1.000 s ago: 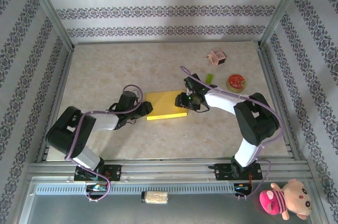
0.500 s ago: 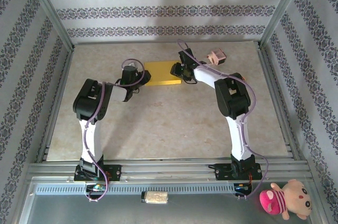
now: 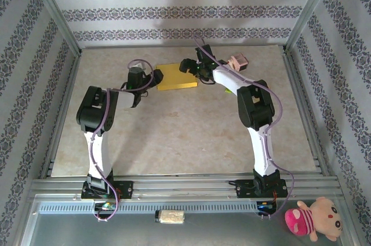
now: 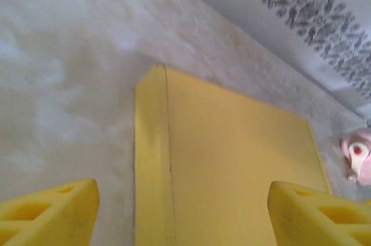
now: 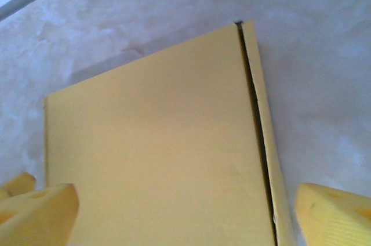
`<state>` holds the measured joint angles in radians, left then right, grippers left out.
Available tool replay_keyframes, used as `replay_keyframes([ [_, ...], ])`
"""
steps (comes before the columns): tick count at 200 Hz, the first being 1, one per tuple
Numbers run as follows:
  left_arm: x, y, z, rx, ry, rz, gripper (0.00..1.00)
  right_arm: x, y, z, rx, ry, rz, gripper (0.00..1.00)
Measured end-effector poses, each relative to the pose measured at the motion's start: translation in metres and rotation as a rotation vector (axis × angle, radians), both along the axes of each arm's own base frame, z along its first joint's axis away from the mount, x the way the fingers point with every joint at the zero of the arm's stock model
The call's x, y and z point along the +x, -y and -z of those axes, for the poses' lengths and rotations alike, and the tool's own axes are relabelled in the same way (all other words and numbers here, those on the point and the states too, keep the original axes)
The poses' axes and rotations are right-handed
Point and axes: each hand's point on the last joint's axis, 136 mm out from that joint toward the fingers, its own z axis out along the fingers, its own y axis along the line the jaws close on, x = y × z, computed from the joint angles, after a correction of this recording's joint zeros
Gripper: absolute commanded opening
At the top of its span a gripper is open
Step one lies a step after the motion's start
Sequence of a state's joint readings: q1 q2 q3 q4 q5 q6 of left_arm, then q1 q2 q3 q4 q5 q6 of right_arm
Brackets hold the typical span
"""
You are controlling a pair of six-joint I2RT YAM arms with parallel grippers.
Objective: Fold the paper box
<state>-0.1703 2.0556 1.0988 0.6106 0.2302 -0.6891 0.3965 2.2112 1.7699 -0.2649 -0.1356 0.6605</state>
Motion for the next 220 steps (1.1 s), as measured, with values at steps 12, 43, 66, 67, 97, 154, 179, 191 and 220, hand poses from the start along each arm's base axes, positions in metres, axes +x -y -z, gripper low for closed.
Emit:
replay_keyframes([
  [12, 0.001, -0.010, -0.018, 0.007, 0.024, -0.017, 0.78, -0.003, 0.004, -0.023, 0.000, 0.036, -0.004, 0.98],
  [43, -0.011, -0.024, -0.082, 0.025, 0.129, -0.023, 0.80, -0.017, 0.019, -0.101, -0.010, 0.184, -0.018, 0.98],
  [66, -0.039, -0.026, -0.139, 0.054, 0.216, -0.004, 0.83, -0.041, 0.039, -0.167, -0.056, 0.335, -0.033, 0.98],
  [67, -0.041, -0.027, -0.142, 0.058, 0.223, -0.003, 0.83, -0.042, 0.040, -0.169, -0.057, 0.340, -0.034, 0.98],
  [97, -0.099, -0.035, -0.208, 0.136, 0.353, 0.016, 0.88, -0.090, 0.073, -0.233, -0.153, 0.533, -0.039, 0.98],
  [154, -0.208, -0.057, -0.189, 0.315, 0.364, 0.027, 0.94, -0.182, 0.150, -0.220, -0.321, 0.622, 0.074, 0.98],
  [179, -0.238, -0.071, -0.156, 0.402, 0.316, 0.008, 0.96, -0.207, 0.176, -0.169, -0.385, 0.568, 0.128, 0.98],
  [191, -0.248, -0.079, -0.142, 0.448, 0.295, -0.018, 0.99, -0.214, 0.188, -0.139, -0.419, 0.532, 0.148, 0.98],
  [220, -0.263, -0.102, -0.099, 0.555, 0.213, -0.090, 0.99, -0.218, 0.210, -0.063, -0.491, 0.441, 0.168, 0.98],
])
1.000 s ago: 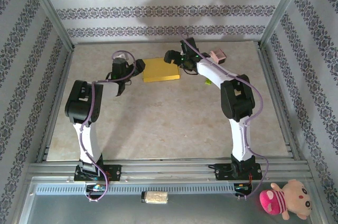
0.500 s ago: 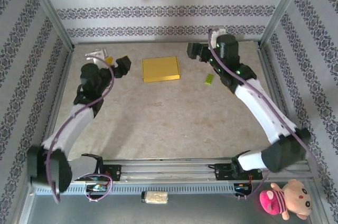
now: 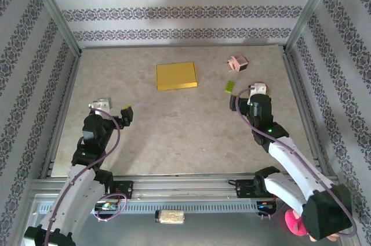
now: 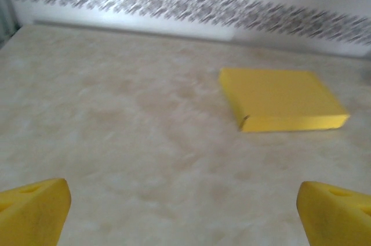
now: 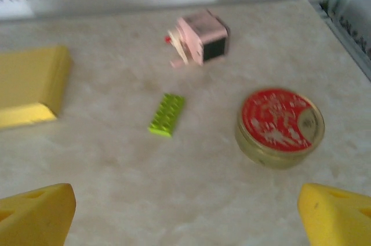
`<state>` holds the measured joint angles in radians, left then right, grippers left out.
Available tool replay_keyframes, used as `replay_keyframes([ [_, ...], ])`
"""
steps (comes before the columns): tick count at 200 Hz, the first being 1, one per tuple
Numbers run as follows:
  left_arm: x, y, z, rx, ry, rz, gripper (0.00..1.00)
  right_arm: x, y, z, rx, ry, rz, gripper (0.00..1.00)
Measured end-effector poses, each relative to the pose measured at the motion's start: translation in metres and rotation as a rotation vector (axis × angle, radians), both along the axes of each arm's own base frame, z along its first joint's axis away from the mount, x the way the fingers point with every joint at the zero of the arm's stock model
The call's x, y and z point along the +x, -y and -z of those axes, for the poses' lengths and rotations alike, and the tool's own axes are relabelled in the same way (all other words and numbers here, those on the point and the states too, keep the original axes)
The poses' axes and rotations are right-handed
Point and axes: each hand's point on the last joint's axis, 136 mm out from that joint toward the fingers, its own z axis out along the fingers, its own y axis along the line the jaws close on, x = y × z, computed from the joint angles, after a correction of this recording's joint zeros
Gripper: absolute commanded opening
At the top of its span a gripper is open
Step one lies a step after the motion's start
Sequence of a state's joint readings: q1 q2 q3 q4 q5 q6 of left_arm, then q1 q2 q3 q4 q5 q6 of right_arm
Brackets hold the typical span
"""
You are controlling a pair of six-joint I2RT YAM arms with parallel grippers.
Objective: Fold the paper box
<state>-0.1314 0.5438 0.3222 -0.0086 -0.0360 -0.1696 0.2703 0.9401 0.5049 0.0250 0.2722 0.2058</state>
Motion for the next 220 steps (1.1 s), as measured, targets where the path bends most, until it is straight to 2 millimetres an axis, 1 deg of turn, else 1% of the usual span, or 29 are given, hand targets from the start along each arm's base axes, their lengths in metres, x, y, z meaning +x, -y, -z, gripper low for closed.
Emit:
replay_keyframes([
  [9, -0.002, -0.006, 0.011, 0.025, -0.022, -0.030, 0.99, 0.000, 0.008, 0.024, -0.022, -0.052, 0.016, 0.98],
  [21, -0.004, -0.015, 0.022, 0.056, -0.047, -0.069, 0.99, 0.005, 0.015, 0.045, -0.041, -0.113, 0.028, 0.98],
  [40, -0.004, -0.024, 0.030, 0.096, -0.075, -0.116, 0.99, 0.022, 0.023, 0.056, -0.078, -0.146, 0.030, 0.98],
  [52, -0.003, -0.028, 0.035, 0.119, -0.096, -0.135, 0.99, 0.034, 0.024, 0.059, -0.103, -0.144, 0.021, 0.98],
  [64, -0.002, -0.032, 0.040, 0.141, -0.117, -0.151, 0.99, 0.045, 0.025, 0.068, -0.127, -0.151, 0.009, 0.98],
  [83, -0.001, -0.036, 0.045, 0.170, -0.137, -0.170, 0.99, 0.055, 0.023, 0.083, -0.159, -0.165, -0.026, 0.98],
  [100, 0.000, -0.040, 0.047, 0.191, -0.138, -0.184, 0.99, 0.065, 0.019, 0.082, -0.158, -0.109, -0.067, 0.98],
  [112, -0.001, -0.042, 0.049, 0.205, -0.138, -0.191, 0.99, 0.070, 0.021, 0.081, -0.133, -0.086, -0.081, 0.98],
  [120, -0.002, -0.043, 0.052, 0.213, -0.140, -0.196, 0.99, 0.074, 0.027, 0.078, -0.097, -0.058, -0.083, 0.98],
  [126, -0.003, -0.044, 0.055, 0.222, -0.143, -0.198, 0.99, 0.076, 0.035, 0.074, -0.059, -0.030, -0.081, 0.98],
  [139, -0.003, -0.045, 0.060, 0.232, -0.145, -0.201, 0.99, 0.076, 0.053, 0.071, -0.015, 0.007, -0.057, 0.98],
  [147, -0.002, -0.045, 0.062, 0.236, -0.142, -0.200, 0.99, 0.075, 0.058, 0.071, 0.000, 0.018, -0.055, 0.98],
  [155, -0.001, -0.045, 0.064, 0.236, -0.137, -0.200, 0.99, 0.074, 0.054, 0.071, 0.011, 0.025, -0.074, 0.98],
  [166, 0.003, -0.045, 0.068, 0.230, -0.133, -0.198, 0.99, 0.074, 0.043, 0.069, 0.025, 0.041, -0.118, 0.98],
  [183, 0.014, -0.045, 0.073, 0.216, -0.130, -0.192, 0.99, 0.074, 0.032, 0.064, 0.034, 0.082, -0.165, 0.98],
  [193, 0.020, -0.043, 0.079, 0.211, -0.137, -0.182, 0.99, 0.072, 0.029, 0.063, 0.040, 0.121, -0.182, 0.98],
  [207, 0.027, -0.042, 0.090, 0.205, -0.159, -0.166, 0.99, 0.067, 0.028, 0.075, 0.047, 0.103, -0.186, 0.98],
  [220, 0.034, -0.041, 0.099, 0.196, -0.177, -0.155, 0.99, 0.066, 0.031, 0.078, 0.035, 0.098, -0.158, 0.98],
])
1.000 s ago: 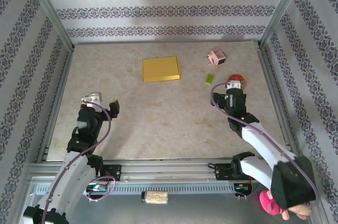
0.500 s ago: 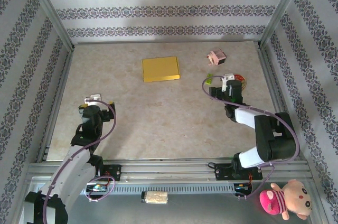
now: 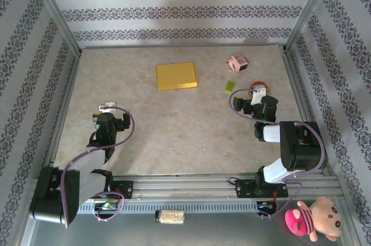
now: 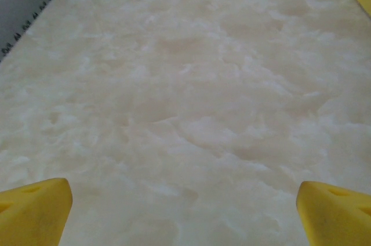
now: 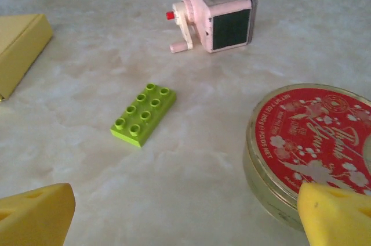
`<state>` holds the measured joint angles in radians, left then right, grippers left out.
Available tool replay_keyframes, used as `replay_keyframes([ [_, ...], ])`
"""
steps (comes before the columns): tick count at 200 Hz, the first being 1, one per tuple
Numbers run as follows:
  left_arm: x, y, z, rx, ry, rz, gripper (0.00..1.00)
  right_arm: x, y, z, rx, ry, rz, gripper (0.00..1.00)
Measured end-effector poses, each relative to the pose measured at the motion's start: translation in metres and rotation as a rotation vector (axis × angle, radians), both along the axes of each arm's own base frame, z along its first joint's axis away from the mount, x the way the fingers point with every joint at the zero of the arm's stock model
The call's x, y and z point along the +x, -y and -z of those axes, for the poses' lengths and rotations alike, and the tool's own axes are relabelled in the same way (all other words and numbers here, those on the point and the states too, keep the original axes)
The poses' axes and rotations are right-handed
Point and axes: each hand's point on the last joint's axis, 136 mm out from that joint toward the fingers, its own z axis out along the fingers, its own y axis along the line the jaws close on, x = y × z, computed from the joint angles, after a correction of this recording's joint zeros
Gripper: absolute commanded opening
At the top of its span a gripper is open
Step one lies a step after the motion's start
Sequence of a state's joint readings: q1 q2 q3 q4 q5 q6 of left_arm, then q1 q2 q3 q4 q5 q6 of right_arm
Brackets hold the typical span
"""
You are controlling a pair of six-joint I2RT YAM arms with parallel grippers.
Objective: Fold the paper box
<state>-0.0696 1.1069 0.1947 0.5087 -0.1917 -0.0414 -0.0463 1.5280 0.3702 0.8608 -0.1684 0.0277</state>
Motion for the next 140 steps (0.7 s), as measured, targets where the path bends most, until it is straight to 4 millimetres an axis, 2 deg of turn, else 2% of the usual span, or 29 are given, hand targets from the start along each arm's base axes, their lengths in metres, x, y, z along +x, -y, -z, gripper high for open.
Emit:
replay_keyframes([
  [20, 0.013, -0.004, 0.002, -0.027, 0.004, -0.001, 0.99, 0.003, 0.002, -0.005, -0.026, 0.024, 0.044, 0.98],
  [54, 0.038, -0.018, -0.012, -0.090, 0.080, -0.026, 0.99, 0.004, 0.007, -0.007, -0.044, 0.032, 0.083, 0.98],
  [78, 0.055, -0.023, -0.005, -0.116, 0.098, -0.018, 0.99, 0.004, 0.010, -0.007, -0.050, 0.033, 0.097, 0.98],
  [92, 0.062, -0.019, 0.003, -0.127, 0.067, 0.002, 0.99, 0.004, 0.010, -0.007, -0.051, 0.033, 0.100, 0.98],
  [114, 0.075, -0.009, 0.000, -0.121, 0.100, 0.057, 0.99, 0.004, 0.011, -0.007, -0.053, 0.033, 0.106, 0.98],
  [127, 0.076, -0.001, 0.009, -0.121, 0.075, 0.087, 0.99, 0.004, 0.012, -0.007, -0.054, 0.033, 0.106, 0.98],
  [140, 0.077, 0.003, 0.010, -0.118, 0.078, 0.109, 0.99, 0.004, 0.012, -0.007, -0.054, 0.033, 0.106, 0.98],
])
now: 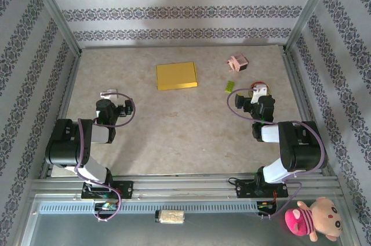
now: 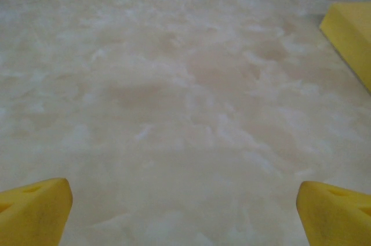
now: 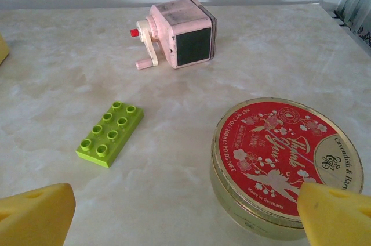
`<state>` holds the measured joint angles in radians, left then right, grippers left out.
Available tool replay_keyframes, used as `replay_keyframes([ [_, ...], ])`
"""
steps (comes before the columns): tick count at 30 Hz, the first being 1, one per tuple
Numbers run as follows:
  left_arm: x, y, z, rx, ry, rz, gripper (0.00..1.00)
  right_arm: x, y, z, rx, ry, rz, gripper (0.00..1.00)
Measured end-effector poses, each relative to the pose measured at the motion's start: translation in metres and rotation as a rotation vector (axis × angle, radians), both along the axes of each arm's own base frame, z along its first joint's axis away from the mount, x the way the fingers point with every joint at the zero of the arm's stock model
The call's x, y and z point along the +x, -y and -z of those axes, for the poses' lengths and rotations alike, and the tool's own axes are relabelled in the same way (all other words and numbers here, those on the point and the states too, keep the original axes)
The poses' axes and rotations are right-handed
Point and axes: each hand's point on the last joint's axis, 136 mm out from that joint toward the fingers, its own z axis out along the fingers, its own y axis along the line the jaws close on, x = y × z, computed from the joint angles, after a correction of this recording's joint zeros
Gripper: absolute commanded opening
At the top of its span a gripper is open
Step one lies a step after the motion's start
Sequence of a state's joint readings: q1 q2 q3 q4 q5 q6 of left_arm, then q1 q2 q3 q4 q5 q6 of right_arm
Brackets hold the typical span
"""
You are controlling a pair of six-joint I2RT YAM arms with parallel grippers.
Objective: Fold the paper box
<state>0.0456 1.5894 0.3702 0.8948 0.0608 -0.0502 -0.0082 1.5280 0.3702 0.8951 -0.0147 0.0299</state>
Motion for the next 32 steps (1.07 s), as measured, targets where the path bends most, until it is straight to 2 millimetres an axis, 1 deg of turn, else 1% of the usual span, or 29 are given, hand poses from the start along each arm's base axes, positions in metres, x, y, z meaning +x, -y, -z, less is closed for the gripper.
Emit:
replay_keyframes([
  [5, 0.0019, 0.0027, -0.0025, 0.009, 0.010, 0.017, 0.99, 0.0000, 0.0000, 0.0000, 0.000, 0.000, 0.000, 0.98],
  [9, 0.0022, 0.0054, -0.0029, 0.038, 0.010, -0.001, 0.99, 0.0000, 0.0000, 0.0000, 0.000, 0.000, 0.000, 0.98],
  [18, 0.0024, 0.0009, -0.0049, 0.057, 0.017, -0.035, 0.99, 0.0000, 0.0000, 0.0000, 0.000, 0.000, 0.000, 0.98],
  [32, 0.0024, 0.0007, -0.0049, 0.057, 0.017, -0.037, 0.99, 0.0002, -0.0025, -0.0003, -0.008, 0.001, 0.000, 0.98],
])
